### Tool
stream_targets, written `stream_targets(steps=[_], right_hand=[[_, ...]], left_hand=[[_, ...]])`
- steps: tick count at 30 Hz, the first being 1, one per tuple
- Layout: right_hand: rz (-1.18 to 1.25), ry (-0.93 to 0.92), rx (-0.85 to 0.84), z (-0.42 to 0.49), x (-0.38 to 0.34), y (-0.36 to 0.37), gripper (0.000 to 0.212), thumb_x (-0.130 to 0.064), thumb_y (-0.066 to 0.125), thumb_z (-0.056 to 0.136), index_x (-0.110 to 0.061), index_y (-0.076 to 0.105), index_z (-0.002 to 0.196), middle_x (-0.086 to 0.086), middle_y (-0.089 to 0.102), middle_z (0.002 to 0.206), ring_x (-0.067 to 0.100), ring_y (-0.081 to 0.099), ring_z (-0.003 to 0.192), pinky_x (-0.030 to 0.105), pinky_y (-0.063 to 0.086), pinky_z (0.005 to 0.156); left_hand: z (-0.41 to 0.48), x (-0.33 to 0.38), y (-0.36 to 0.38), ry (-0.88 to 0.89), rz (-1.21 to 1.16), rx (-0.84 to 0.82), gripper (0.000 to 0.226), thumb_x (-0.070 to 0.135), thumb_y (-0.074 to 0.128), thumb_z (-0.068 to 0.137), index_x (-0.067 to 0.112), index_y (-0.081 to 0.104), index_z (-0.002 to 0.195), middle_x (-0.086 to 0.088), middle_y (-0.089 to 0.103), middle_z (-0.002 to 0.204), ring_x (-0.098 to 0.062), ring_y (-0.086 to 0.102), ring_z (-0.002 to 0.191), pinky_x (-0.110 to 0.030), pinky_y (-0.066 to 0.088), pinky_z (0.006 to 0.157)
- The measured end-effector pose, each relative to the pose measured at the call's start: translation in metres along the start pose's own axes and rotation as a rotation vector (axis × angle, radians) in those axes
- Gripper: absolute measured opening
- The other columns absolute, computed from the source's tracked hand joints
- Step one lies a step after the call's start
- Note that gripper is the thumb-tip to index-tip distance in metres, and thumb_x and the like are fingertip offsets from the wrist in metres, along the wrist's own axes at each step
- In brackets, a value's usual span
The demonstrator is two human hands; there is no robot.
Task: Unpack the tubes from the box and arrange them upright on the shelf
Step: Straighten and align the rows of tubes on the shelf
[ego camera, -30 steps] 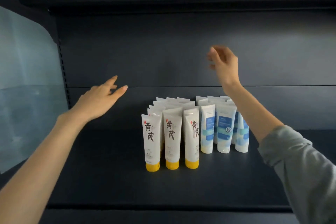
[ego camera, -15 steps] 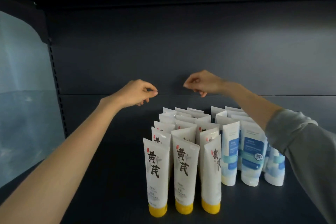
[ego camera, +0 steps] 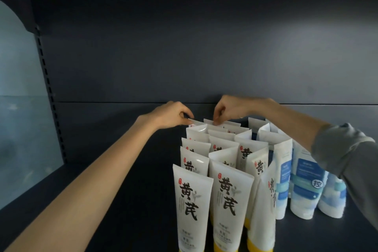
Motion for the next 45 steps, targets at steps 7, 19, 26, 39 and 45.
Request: stream_targets(steps=[7,19,26,39,45], right_hand=[[-0.004,-0.002,-0.005,0.001,0.003,0.004,0.015,-0.032,0.067,0.086,-0.020,0.072,0.094,-0.020,0.060,0.079,0.003,0.056,0.078,0.015,0.040,0.069],[0.054,-0.041,0.011,0.004,0.006,0.004,0.004,-0.027,0.070,0.084,-0.028,0.069,0.081,-0.021,0.062,0.077,0.001,0.056,0.073,0.013,0.038,0.065],[0.070,-0.043,0.053,0.004,0.007,0.007,0.010,-0.024,0.070,0.084,-0.019,0.073,0.092,-0.024,0.059,0.077,-0.001,0.055,0.072,0.012,0.038,0.064],[0.103,0.040,0.091,-0.025,0.022,-0.012,0.013,-0.039,0.069,0.083,-0.026,0.070,0.083,-0.018,0.063,0.077,0.003,0.053,0.071,0.014,0.036,0.061],[0.044,0.102,0.001,-0.038,0.033,-0.008,0.008,-0.036,0.068,0.084,-0.029,0.072,0.081,-0.017,0.067,0.083,0.004,0.057,0.075,0.014,0.038,0.066]], left_hand=[[0.003,-0.002,0.005,0.050,0.097,0.083,0.020,0.038,0.059,0.091,0.028,0.066,0.106,0.010,0.056,0.085,-0.005,0.051,0.075,-0.026,0.036,0.061],[-0.001,-0.012,-0.005,0.087,0.241,0.176,0.012,0.031,0.063,0.089,0.024,0.071,0.094,0.012,0.048,0.088,-0.007,0.050,0.083,-0.022,0.030,0.059],[-0.001,-0.009,-0.001,0.092,0.242,0.222,0.012,0.030,0.062,0.090,0.024,0.071,0.095,0.008,0.052,0.095,-0.009,0.053,0.086,-0.025,0.032,0.062],[0.000,-0.009,0.002,0.078,0.218,0.246,0.010,0.026,0.061,0.091,0.023,0.070,0.093,0.010,0.051,0.094,-0.008,0.054,0.087,-0.025,0.035,0.066],[0.000,-0.009,0.007,0.052,0.136,0.233,0.011,0.032,0.064,0.088,0.023,0.071,0.092,0.009,0.051,0.095,-0.010,0.053,0.089,-0.031,0.041,0.072]])
Point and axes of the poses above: each hand's wrist, its own z-axis towards the middle knuckle, its own y-axis out of the palm, x = y × z, the point moved 3 cm from there along z, towards the middle knuckle
